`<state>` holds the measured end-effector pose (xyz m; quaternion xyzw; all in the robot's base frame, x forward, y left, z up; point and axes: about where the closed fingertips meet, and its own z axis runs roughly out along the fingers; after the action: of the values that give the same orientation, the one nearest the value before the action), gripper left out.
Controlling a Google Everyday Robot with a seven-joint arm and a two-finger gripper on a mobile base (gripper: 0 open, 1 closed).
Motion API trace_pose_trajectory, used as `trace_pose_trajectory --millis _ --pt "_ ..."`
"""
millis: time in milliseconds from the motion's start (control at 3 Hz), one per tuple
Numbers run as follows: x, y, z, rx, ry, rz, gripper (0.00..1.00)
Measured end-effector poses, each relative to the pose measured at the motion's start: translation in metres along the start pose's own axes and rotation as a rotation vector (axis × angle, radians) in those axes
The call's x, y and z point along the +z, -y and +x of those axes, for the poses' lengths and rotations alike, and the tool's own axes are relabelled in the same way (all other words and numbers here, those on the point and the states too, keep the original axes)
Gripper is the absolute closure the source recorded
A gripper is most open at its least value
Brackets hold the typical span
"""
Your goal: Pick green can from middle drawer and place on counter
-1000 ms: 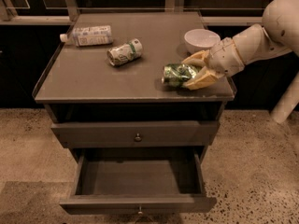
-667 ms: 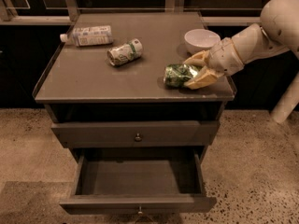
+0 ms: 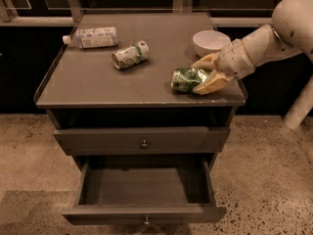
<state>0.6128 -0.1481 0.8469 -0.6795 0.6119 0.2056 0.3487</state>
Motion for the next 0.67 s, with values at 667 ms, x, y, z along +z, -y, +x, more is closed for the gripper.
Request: trace_pose_trajectory --millis 667 --pt "0.0001 0.0000 0.0000 0.000 0.000 0.000 0.00"
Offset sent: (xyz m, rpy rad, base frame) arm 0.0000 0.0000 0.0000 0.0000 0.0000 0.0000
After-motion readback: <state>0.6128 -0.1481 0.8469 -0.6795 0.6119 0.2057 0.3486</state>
